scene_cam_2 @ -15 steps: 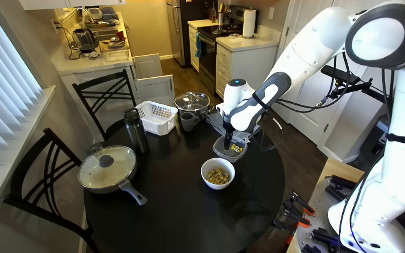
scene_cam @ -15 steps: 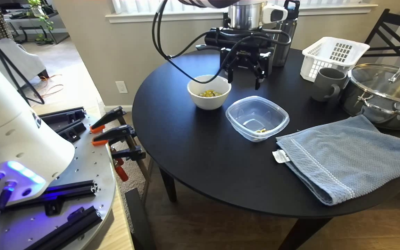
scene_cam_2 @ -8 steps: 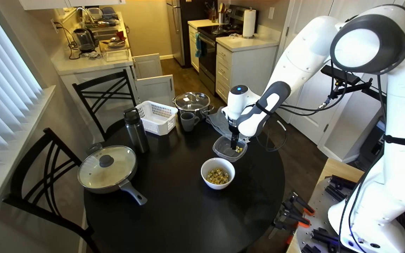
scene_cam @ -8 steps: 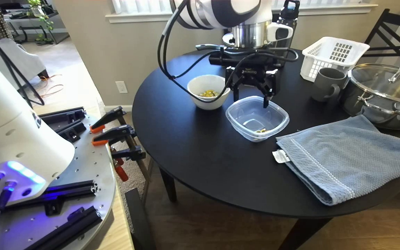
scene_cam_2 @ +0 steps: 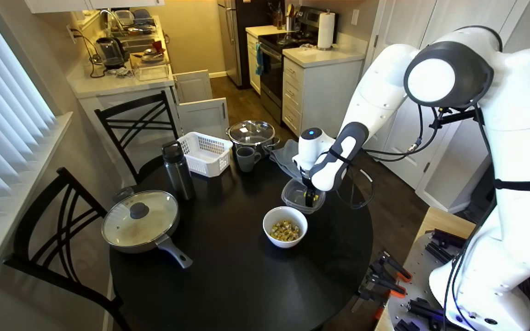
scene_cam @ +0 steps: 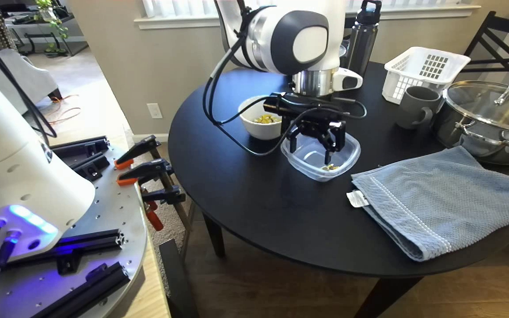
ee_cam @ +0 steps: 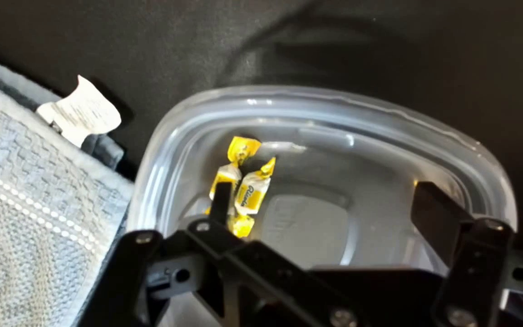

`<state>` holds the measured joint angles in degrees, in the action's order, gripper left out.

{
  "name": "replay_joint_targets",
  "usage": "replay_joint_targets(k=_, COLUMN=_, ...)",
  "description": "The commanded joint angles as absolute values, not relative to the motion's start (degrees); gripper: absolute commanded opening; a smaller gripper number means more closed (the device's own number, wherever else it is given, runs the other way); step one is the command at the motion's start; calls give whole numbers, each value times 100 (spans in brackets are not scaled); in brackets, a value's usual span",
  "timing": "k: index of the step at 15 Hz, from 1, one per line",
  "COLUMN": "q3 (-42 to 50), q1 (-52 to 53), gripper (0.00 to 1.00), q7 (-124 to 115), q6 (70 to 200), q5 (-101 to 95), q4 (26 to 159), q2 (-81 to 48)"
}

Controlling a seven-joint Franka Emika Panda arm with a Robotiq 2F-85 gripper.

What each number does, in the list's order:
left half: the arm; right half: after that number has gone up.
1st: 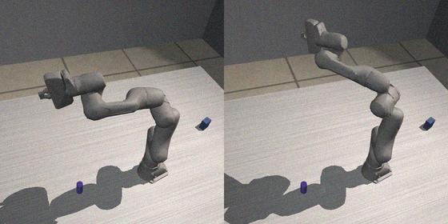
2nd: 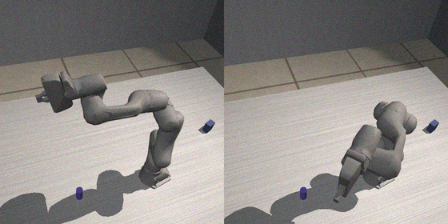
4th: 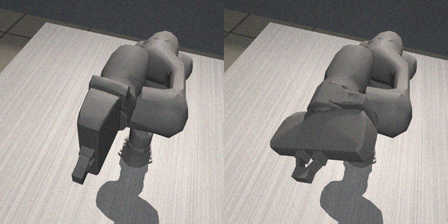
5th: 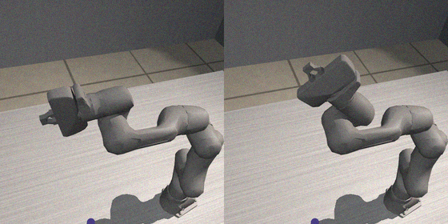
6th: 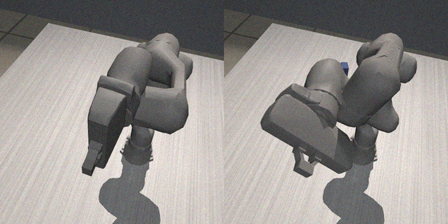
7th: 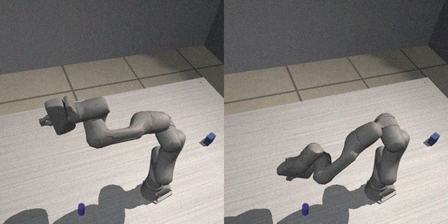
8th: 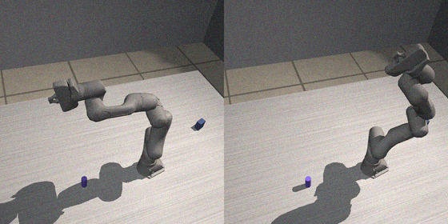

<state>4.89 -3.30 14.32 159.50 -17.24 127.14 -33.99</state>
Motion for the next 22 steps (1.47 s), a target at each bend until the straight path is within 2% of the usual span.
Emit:
replay_joint_targets(k=1, q3=435, q1=-475, gripper=100, q7=1506, q6=16017, q5=-1641, q4=12592, q2=-3612)
replay_joint_targets(k=22, q3=420, q1=-621, gripper=100, q7=1787, q6=16987, q5=-1824, q4=12544, q2=-3911)
